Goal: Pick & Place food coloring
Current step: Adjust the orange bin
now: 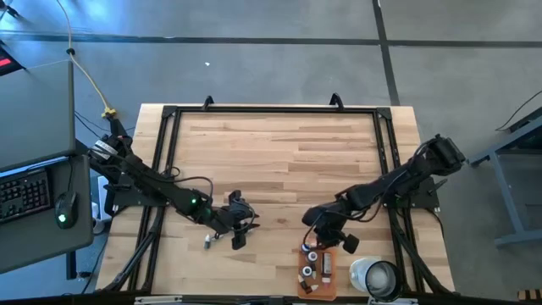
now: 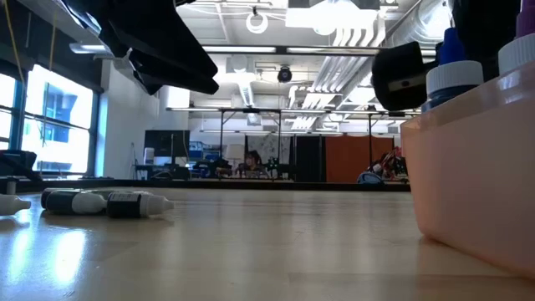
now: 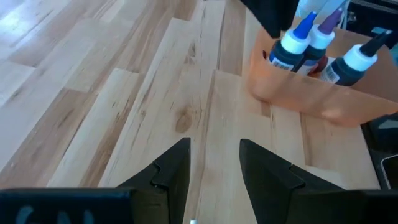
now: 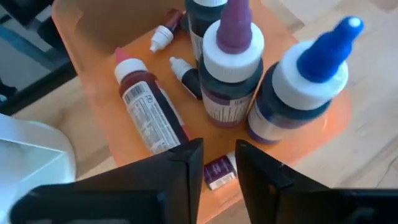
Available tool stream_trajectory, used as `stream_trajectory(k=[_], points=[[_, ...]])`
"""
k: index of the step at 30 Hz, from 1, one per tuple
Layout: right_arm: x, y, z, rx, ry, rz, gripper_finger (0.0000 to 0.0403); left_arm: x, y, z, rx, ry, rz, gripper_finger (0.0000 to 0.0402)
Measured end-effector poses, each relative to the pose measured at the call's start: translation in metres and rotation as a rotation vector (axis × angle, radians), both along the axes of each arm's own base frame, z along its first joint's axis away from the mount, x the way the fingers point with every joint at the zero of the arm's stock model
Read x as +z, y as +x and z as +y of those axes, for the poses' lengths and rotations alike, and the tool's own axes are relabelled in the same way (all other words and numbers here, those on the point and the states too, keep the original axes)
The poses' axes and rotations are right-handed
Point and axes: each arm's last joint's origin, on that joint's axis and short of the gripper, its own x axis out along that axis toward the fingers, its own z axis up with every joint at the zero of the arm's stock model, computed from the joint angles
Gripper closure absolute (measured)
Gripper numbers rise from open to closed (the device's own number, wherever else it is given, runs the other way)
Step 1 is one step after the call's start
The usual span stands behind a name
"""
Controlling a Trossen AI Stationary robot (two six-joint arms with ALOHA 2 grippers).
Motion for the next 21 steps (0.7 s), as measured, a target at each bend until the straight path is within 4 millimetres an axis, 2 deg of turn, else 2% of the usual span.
stream_trajectory(k=[4, 10, 21], points=[[-0.003, 0.002, -0.002, -0.016, -0.048, -0.018, 0.0343, 0.000, 0.000, -0.001, -0.018, -0.011, 0.006, 0.0264], [-0.004, 0.009, -0.017, -0.061, -0.139, -0.070, 0.0398, 0.000, 0.000, -0.001, -0.021, -0.009, 0.005, 0.0264], [-0.014, 0.020, -0.049, -0.131, -0.250, -0.082, 0.0399, -0.001, -0.001, 0.000, -0.022, -0.005, 0.014, 0.0264]])
